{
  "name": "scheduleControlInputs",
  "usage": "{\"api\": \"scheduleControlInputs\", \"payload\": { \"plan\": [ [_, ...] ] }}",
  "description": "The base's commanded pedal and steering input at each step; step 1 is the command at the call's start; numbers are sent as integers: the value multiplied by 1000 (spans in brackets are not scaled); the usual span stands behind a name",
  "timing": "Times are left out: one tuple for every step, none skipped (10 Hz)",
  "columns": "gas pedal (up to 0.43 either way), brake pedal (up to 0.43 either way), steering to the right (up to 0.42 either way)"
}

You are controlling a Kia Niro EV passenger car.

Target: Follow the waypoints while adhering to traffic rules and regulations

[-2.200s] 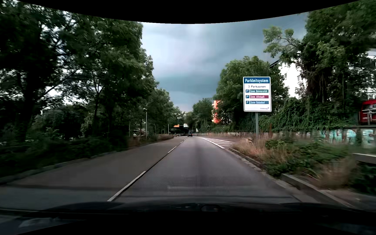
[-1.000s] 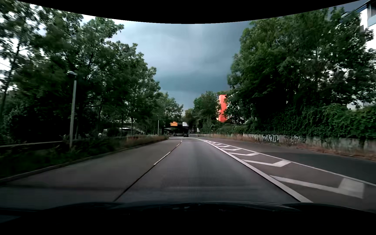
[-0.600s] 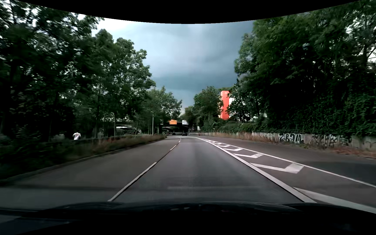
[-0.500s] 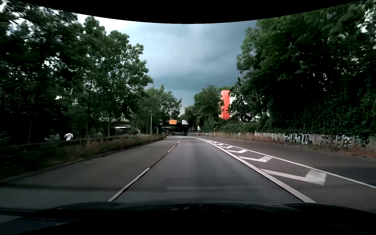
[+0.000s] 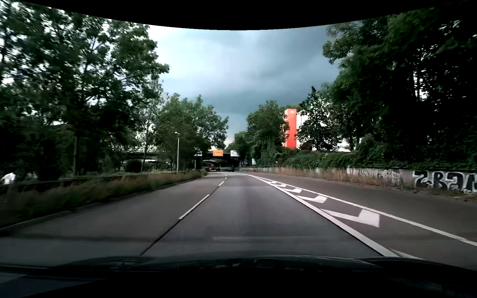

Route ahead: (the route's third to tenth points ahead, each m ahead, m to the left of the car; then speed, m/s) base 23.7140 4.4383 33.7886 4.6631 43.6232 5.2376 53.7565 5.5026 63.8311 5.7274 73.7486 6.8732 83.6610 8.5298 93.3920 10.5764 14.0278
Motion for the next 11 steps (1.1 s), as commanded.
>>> {"api": "scheduleControlInputs", "payload": {
  "plan": [
    [110,0,-5],
    [110,0,-5],
    [110,0,-6],
    [98,0,-8],
    [98,0,-9],
    [98,0,-9],
    [98,0,-9],
    [98,0,-9],
    [98,0,-10],
    [98,0,-10],
    [87,0,-11]
  ]
}}
